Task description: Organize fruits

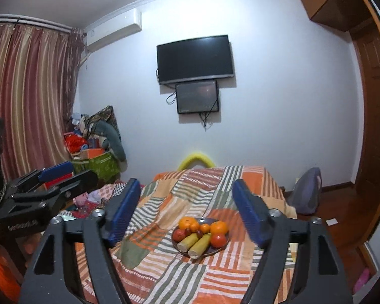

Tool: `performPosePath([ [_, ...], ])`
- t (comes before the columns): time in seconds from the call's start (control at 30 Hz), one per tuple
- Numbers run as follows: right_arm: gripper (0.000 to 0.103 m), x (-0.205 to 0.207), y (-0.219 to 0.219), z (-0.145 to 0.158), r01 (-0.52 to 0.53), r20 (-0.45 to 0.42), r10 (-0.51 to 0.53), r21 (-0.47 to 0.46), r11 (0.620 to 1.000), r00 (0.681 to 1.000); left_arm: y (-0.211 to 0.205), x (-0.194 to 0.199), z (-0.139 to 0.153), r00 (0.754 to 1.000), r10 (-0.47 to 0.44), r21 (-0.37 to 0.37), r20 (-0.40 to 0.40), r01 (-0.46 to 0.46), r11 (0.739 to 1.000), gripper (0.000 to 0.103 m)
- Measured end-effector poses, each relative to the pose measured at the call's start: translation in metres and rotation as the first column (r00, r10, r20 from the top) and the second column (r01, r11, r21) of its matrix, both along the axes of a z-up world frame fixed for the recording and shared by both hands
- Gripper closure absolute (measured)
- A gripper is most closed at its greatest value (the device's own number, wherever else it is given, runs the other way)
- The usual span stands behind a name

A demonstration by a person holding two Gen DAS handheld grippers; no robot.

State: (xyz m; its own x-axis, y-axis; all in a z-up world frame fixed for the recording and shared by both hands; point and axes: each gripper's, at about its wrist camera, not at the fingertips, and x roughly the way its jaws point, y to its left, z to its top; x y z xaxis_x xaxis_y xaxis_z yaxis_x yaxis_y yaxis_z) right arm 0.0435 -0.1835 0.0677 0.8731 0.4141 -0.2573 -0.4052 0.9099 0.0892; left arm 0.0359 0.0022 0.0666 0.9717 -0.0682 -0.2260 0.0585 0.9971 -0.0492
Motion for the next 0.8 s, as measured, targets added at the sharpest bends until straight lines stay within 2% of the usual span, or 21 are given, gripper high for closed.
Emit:
performPosePath([
  [0.17, 0.012, -0.005, 0.002, 0.000, 0.024, 0.013, -0.024, -0.007, 1.000, 1.000, -0.002, -0.010, 0.002, 0.999, 0.023, 0.012, 0.023, -0.023, 1.000, 0.002],
  [0.3, 0.000, -0.011, 0.002, -0.002, 0.042, 0.030, -0.042, -0.014, 0.999, 0.999, -0.001, -0.014, 0.001, 0.999, 0.033, 0.025, 0.039, -0.034, 0.999, 0.001],
  [0.8, 0.000, -0.022, 0.000, -0.008, 0.066, 0.036, -0.065, -0.015, 0.998, 0.997, -0.003, -0.020, 0.001, 0.999, 0.012, 0.022, 0.037, -0.013, 1.000, 0.000],
])
